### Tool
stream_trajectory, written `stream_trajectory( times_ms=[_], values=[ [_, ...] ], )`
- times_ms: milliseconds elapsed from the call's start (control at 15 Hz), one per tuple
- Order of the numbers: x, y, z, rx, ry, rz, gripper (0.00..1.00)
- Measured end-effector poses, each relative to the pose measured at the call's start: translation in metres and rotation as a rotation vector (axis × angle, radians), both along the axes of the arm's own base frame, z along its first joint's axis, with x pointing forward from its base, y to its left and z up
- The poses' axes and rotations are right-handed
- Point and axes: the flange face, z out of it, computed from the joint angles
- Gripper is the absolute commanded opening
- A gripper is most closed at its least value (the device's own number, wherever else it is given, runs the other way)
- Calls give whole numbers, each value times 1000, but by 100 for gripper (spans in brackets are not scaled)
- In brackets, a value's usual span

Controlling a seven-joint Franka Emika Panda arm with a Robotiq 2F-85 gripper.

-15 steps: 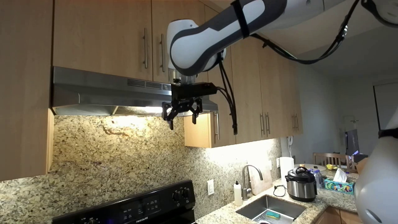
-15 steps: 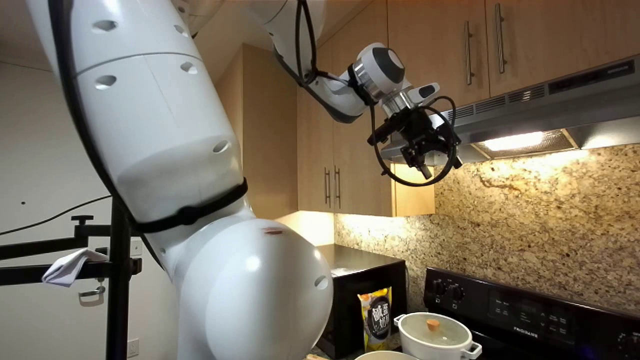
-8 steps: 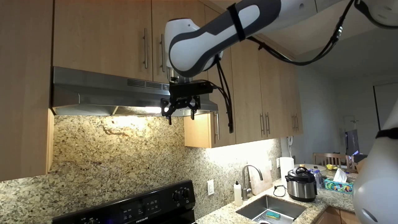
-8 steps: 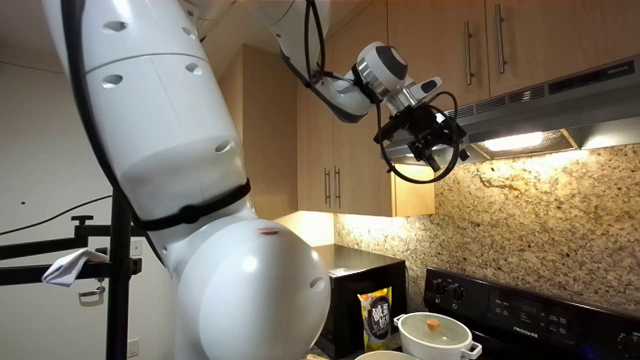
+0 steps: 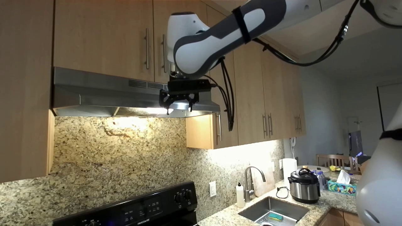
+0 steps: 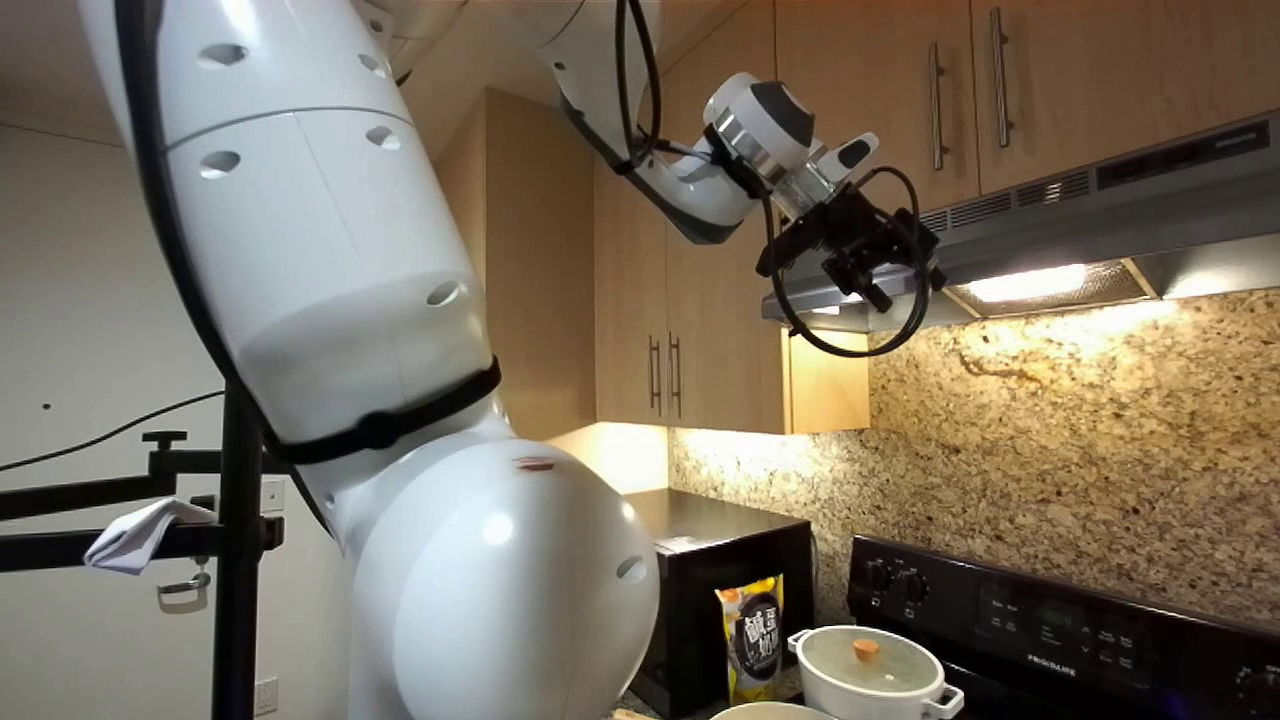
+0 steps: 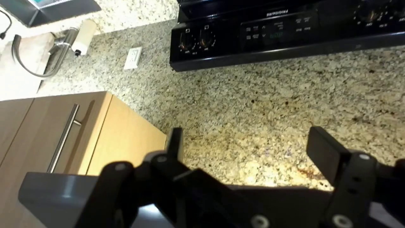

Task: Turn off the light

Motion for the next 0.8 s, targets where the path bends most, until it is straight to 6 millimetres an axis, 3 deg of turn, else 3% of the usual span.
stream_trajectory(
  times_ms=[800],
  values=[
    [11,-62,65,-127,-290,-5,100]
  ],
)
